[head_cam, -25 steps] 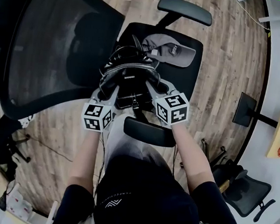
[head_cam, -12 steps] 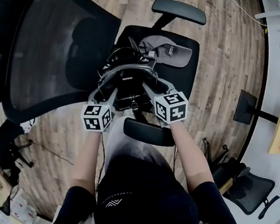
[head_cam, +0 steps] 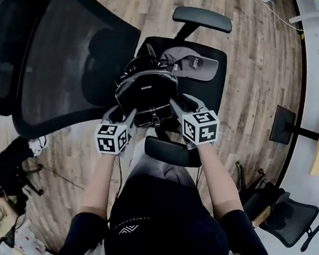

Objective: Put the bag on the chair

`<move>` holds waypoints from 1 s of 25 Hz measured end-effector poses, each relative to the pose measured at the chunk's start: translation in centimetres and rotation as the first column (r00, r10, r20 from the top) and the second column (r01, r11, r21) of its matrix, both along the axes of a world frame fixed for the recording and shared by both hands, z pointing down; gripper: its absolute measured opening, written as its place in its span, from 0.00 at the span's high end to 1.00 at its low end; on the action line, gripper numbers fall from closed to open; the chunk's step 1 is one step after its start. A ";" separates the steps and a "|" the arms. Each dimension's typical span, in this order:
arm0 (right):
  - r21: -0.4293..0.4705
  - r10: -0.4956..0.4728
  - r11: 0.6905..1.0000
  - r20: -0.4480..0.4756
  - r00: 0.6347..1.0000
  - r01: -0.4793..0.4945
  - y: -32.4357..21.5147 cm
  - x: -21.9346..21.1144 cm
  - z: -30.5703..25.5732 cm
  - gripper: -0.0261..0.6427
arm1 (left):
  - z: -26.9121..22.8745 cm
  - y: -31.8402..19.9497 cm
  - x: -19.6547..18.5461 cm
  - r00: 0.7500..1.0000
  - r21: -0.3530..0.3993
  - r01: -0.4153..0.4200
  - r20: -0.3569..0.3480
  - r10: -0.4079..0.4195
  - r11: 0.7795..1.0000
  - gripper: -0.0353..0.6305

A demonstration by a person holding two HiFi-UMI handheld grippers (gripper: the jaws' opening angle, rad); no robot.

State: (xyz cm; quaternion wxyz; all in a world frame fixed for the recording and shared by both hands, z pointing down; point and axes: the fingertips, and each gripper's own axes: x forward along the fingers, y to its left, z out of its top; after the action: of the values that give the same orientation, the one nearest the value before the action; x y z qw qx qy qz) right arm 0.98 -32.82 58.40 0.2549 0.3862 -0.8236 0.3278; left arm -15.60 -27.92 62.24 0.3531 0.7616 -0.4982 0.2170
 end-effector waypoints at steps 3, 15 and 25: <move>0.008 -0.004 1.000 0.005 1.000 0.004 0.7 0.4 -0.7 0.71 | -0.4 0.1 -0.9 0.999 0.003 0.041 0.011 -0.041 0.999 0.60; 0.095 0.022 0.995 0.076 0.997 -0.029 3.4 2.9 -5.8 0.79 | -4.9 1.6 -1.6 0.990 0.089 0.142 0.004 -0.143 0.986 0.67; 0.139 0.026 0.989 0.129 0.991 -0.044 5.7 3.8 -9.1 0.84 | -9.8 3.3 0.4 0.991 0.166 0.128 -0.051 -0.121 0.978 0.76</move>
State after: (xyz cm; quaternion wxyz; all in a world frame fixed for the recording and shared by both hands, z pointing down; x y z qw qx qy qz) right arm 4.79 -27.15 49.34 0.1682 0.3964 -0.8524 0.2967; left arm -15.20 -24.62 52.39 0.3103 0.7604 -0.5541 0.1362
